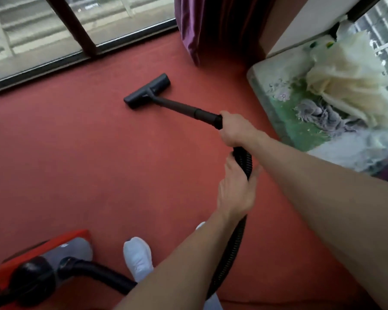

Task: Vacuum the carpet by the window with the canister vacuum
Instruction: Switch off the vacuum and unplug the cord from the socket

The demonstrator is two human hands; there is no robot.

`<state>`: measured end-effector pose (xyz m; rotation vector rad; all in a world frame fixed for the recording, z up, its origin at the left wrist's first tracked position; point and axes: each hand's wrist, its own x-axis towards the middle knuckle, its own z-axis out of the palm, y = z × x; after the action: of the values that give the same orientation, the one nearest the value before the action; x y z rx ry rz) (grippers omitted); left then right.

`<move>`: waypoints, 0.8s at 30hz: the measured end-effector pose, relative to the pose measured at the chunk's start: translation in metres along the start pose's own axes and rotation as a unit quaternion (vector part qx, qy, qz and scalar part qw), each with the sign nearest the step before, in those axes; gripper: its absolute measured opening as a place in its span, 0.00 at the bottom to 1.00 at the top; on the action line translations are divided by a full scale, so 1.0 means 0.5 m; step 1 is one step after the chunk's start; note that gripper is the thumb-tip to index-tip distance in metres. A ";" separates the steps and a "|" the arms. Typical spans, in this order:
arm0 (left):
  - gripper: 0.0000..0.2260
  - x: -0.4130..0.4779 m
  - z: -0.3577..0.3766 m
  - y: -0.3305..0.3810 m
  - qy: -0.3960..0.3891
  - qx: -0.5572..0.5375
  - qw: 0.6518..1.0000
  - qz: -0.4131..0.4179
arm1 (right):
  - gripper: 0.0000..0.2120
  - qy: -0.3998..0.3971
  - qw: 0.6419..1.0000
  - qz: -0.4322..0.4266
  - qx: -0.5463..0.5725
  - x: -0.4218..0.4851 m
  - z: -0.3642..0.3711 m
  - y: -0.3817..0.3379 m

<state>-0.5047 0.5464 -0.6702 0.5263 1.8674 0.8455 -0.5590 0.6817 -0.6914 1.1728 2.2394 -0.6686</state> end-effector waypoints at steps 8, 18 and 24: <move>0.22 0.130 0.141 -0.307 -0.137 0.120 0.983 0.013 | 0.18 0.046 0.995 0.060 0.066 0.083 0.374 0.167; 0.26 0.321 0.295 -0.507 -0.093 0.011 0.995 -0.034 | 0.20 0.120 0.989 0.071 0.049 0.280 0.625 0.241; 0.15 0.382 0.301 -0.555 -0.143 0.020 0.985 -0.096 | 0.29 0.060 0.995 0.075 -0.012 0.295 0.645 0.261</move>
<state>-0.4471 0.5396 -1.0346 0.4584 1.6429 0.5729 -0.4508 0.6296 -1.0499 1.3872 2.2229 -0.5229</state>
